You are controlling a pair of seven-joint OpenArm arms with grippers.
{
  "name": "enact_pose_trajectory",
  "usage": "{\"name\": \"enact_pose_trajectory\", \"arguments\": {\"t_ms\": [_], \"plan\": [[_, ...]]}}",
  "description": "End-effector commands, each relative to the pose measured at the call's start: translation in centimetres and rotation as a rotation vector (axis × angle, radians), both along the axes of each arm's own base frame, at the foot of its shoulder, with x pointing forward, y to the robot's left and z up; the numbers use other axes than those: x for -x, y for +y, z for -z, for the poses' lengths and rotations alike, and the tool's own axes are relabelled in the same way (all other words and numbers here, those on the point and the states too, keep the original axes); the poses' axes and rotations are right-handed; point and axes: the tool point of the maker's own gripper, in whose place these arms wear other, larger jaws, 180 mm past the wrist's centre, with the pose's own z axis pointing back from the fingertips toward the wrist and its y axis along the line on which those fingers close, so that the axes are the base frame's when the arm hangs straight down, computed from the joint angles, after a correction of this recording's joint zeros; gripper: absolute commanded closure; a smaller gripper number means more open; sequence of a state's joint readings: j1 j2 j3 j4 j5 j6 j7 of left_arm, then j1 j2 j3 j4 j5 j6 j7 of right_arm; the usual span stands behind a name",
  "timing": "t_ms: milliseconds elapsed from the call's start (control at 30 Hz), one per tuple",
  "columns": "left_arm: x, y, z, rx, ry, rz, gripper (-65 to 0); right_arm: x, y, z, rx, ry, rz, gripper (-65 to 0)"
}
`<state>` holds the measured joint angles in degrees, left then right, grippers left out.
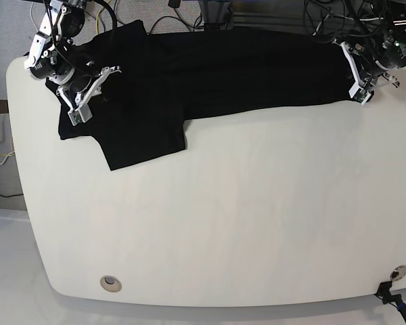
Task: Fold the T-shirt properly
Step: 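Lift the hem half and fold it over toward the shoulder edge, then lower the folded edge onto the shirt with both grippers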
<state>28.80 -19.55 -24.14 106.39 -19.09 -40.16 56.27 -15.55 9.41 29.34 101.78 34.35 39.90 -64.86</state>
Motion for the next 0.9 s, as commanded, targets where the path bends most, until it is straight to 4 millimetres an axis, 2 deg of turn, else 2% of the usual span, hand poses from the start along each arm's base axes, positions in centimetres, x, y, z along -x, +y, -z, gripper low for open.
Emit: {"name": "enact_pose_trajectory", "arguments": {"t_ms": [0, 100, 167, 333, 400, 567, 733, 867], "plan": [[-0.2, -0.1, 1.1, -0.029, 0.023, 0.006, 0.0, -0.6, -1.5, 0.6, 0.024, 0.003, 0.019, 0.0], [1.3, 0.2, 3.1, -0.039, 0.089, -0.019, 0.0, -0.3, -2.5, 2.1, 0.066, 0.042, 0.035, 0.0], [0.9, 0.4, 3.8, -0.051, 0.105, -0.019, 0.0, 0.0, -2.9, 2.8, 0.08, 0.065, 0.041, 0.0], [1.7, 1.1, 5.0, -0.066, 0.155, -0.032, 0.0, 0.5, -2.9, 4.2, 0.045, 0.083, 0.071, 0.0], [0.7, 1.2, 4.8, -0.064, 0.135, -0.035, 0.0, 0.6, -3.0, 4.8, 0.03, 0.087, 0.084, 0.0], [-1.9, 1.7, 5.0, -0.048, 0.107, -0.064, 0.0, -0.9, -3.5, 4.9, 0.012, 0.063, 0.106, 0.0], [-6.1, 0.5, 4.9, -0.016, 0.067, -0.042, 0.0, -2.8, -4.6, 4.8, 0.007, 0.047, 0.123, 0.0], [-8.9, 0.5, 4.6, 0.003, 0.037, -0.056, 0.0, -4.0, -5.0, 4.1, 0.011, 0.022, 0.126, 0.0]]}}
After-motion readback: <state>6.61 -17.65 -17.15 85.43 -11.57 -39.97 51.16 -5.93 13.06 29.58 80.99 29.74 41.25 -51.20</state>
